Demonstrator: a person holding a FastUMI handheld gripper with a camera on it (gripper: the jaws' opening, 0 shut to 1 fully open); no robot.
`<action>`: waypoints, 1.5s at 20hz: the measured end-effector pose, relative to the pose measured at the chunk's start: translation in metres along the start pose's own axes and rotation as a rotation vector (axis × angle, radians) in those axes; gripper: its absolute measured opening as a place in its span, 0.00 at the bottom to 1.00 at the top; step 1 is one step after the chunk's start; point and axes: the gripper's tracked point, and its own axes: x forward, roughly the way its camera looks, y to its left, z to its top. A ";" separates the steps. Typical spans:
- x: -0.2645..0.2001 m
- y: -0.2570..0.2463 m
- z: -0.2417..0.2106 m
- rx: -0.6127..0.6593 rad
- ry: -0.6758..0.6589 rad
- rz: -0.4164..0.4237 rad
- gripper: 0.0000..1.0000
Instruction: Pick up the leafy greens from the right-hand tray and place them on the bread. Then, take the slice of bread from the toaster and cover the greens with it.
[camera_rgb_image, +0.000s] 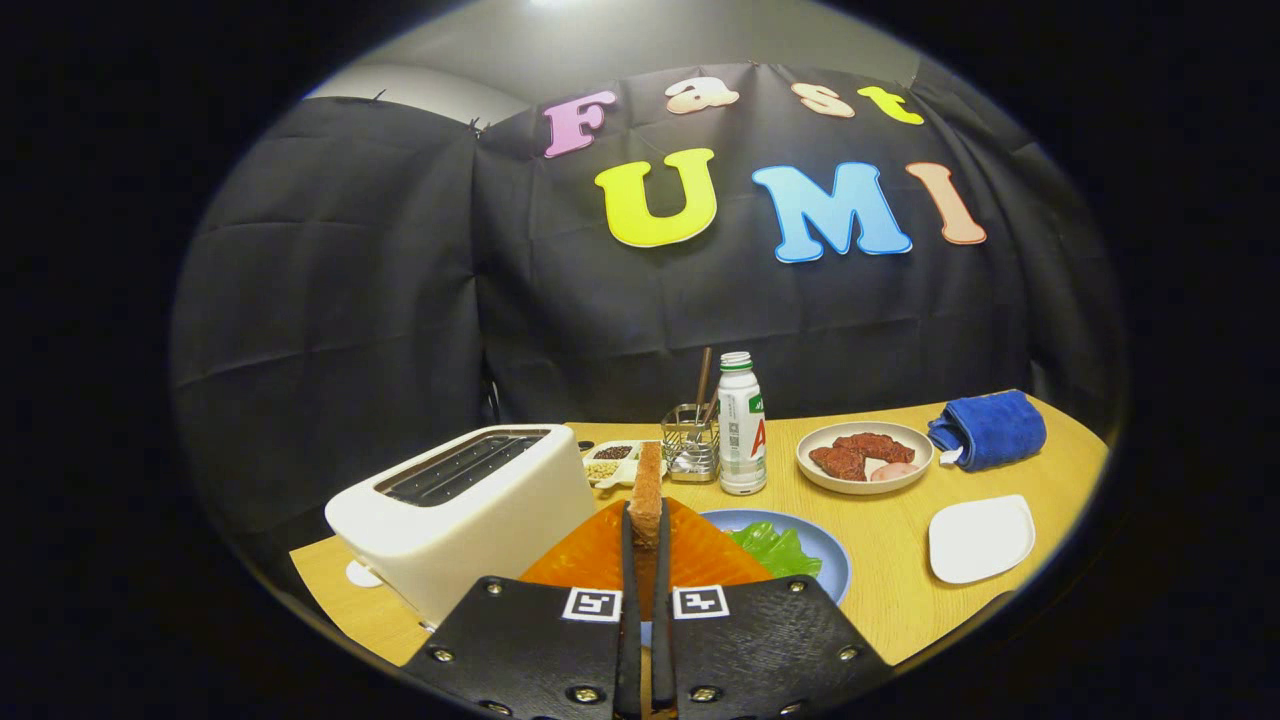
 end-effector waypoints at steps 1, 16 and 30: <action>0.002 -0.001 -0.004 -0.003 0.001 -0.002 0.05; 0.009 -0.031 -0.030 -0.018 0.058 -0.032 0.10; 0.015 -0.066 -0.047 -0.127 0.138 -0.081 0.25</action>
